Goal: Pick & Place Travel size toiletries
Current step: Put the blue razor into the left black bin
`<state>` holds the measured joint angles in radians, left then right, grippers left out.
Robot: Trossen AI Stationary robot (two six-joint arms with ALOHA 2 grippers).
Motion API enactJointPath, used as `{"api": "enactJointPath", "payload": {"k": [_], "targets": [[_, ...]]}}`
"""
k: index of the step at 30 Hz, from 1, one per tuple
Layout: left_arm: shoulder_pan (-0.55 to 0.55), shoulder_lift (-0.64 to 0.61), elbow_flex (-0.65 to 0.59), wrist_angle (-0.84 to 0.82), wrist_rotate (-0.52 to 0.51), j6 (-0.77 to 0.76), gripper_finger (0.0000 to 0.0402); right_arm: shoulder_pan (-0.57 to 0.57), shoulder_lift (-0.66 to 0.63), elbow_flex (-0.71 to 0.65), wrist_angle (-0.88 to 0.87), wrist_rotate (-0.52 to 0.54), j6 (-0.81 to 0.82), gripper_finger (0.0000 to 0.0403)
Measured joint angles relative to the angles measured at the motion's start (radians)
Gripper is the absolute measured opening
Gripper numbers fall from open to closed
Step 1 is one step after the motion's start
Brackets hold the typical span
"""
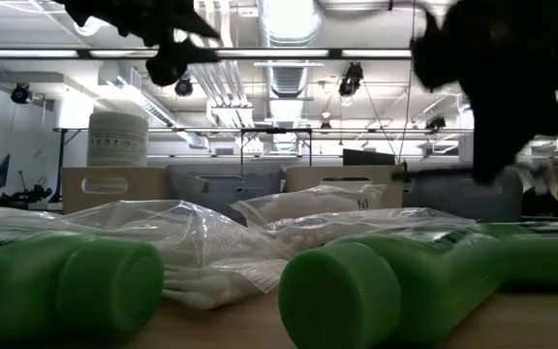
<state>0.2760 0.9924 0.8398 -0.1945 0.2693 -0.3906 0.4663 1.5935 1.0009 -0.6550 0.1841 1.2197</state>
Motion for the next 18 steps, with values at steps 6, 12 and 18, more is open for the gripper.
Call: {"api": "enactJointPath", "payload": {"k": [6,12,18], "targets": [[-0.008,0.012,-0.011,0.136,0.15,-0.099,0.0174,0.056,-0.096,0.089,0.001,0.372,0.185,0.0029],[-0.025,0.03,-0.012,0.3,0.15,-0.181,0.0175,0.029,-0.109,0.158,0.1,0.634,0.116,0.0029],[-0.08,0.087,-0.013,0.484,0.144,-0.246,0.0175,0.006,-0.105,0.191,0.349,0.705,-0.093,0.0029]]}}
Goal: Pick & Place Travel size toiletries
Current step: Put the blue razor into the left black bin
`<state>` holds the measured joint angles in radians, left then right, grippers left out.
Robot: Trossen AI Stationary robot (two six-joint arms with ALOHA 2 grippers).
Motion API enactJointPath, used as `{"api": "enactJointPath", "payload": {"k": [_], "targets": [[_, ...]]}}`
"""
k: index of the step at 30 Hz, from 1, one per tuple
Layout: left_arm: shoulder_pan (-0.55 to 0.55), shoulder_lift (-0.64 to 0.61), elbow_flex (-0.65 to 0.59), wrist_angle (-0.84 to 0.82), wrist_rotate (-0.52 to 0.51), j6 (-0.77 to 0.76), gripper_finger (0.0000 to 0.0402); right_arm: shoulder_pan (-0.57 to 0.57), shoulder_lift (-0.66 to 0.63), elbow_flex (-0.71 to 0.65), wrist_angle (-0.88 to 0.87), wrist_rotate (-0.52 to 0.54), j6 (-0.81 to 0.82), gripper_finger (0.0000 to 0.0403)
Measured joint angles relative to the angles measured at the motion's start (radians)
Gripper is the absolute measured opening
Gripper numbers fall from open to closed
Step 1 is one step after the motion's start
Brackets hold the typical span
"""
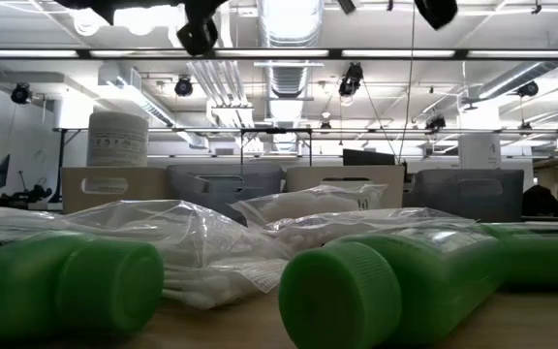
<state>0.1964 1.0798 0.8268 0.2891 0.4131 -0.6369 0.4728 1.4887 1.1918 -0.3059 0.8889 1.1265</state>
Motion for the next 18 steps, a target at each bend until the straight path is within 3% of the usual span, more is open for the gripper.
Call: {"api": "enactJointPath", "payload": {"k": [9,18], "targets": [[-0.108,0.12,0.013,0.196,-0.076,-0.073,0.0175,-0.007,0.006,0.015,0.074,0.039,-0.031,0.0029],[-0.19,0.264,0.088,0.242,-0.144,0.033,0.0175,-0.006,0.006,0.015,0.126,0.053,-0.056,0.0029]]}}
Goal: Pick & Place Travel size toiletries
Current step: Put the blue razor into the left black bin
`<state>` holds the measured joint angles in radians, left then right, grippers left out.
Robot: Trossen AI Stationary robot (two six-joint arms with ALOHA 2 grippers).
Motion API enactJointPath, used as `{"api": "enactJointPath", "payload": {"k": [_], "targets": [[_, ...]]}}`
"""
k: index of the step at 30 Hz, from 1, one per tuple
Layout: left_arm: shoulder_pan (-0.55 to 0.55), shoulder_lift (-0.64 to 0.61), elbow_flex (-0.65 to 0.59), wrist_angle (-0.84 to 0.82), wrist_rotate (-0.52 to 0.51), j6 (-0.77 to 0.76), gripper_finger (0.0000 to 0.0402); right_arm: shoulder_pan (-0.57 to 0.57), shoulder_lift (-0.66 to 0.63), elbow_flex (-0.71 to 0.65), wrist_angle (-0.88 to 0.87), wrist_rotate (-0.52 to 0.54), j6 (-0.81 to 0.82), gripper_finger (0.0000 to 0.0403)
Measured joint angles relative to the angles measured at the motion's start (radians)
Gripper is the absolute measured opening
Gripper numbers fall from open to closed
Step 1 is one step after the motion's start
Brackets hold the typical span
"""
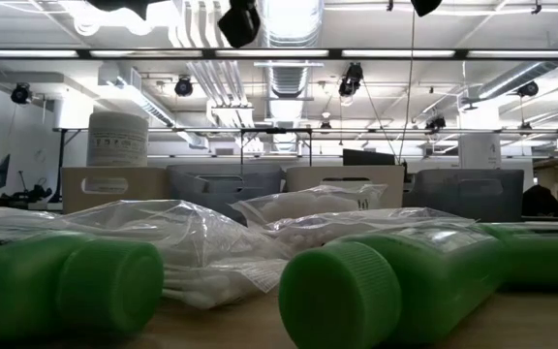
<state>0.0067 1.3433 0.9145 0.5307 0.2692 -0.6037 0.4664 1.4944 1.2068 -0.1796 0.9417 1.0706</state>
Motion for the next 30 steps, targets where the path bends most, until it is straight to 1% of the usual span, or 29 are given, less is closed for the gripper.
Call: {"api": "enactJointPath", "payload": {"k": [8,11,14,17,24,27,30], "targets": [[0.0,0.079,0.091,0.019,0.011,0.027,0.0175,0.0,0.0,-0.002,-0.002,-0.008,-0.005,0.0029],[0.0,0.106,0.113,0.017,0.026,0.062,0.0175,0.0,0.0,-0.005,-0.002,-0.015,-0.006,0.0029],[0.0,0.12,0.121,0.018,0.028,0.064,0.0174,0.0,0.0,-0.007,-0.003,-0.025,-0.005,0.0029],[0.0,0.124,0.122,0.016,0.028,0.075,0.017,0.0,0.0,-0.012,-0.003,-0.026,-0.002,0.0029],[0.007,0.113,0.113,-0.015,0.029,0.114,0.0146,0.0,0.0,-0.014,-0.004,-0.023,-0.001,0.0029],[0.011,0.105,0.112,-0.067,0.057,0.118,0.0145,0.0,0.0,-0.017,-0.005,-0.006,-0.007,0.0029],[0.012,0.096,0.112,-0.119,0.051,0.169,0.0147,0.0,0.0,-0.019,-0.006,-0.003,-0.015,0.0029]]}}
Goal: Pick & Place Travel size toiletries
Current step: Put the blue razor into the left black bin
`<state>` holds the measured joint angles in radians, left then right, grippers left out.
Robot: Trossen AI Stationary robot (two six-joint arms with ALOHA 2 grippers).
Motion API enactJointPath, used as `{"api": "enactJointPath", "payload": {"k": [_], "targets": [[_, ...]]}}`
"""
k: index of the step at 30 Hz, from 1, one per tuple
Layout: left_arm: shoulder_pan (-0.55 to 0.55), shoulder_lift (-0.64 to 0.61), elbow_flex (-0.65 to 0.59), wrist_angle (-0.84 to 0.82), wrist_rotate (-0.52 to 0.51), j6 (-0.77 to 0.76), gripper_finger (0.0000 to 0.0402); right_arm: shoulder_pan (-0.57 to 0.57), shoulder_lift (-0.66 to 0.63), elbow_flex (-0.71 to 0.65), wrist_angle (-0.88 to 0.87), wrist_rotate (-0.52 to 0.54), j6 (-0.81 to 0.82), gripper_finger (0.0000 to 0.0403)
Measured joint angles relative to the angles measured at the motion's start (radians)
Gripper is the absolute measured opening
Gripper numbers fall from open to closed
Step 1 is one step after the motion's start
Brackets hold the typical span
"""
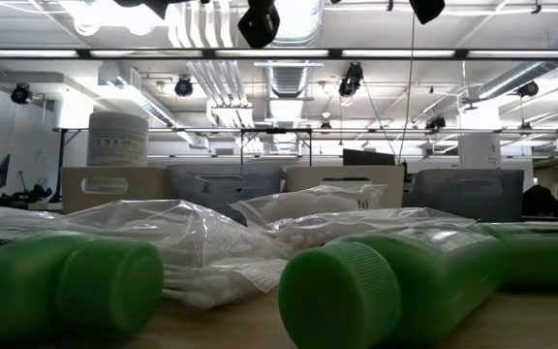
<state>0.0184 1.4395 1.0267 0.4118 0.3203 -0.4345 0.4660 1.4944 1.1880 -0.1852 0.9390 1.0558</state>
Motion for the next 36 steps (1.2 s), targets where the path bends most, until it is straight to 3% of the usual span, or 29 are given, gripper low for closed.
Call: {"api": "enactJointPath", "payload": {"k": [13,20,36], "targets": [[0.023,-0.002,-0.003,-0.137,-0.045,0.096,0.0151,0.001,0.0,-0.028,-0.033,0.028,0.038,0.0029],[0.063,-0.003,-0.003,-0.084,-0.08,0.093,0.0152,0.0,0.0,-0.025,-0.04,-0.019,0.014,0.0029],[0.068,0.0,-0.003,-0.018,0.042,0.039,0.0151,-0.009,-0.002,-0.023,-0.037,-0.04,-0.026,0.004]]}}
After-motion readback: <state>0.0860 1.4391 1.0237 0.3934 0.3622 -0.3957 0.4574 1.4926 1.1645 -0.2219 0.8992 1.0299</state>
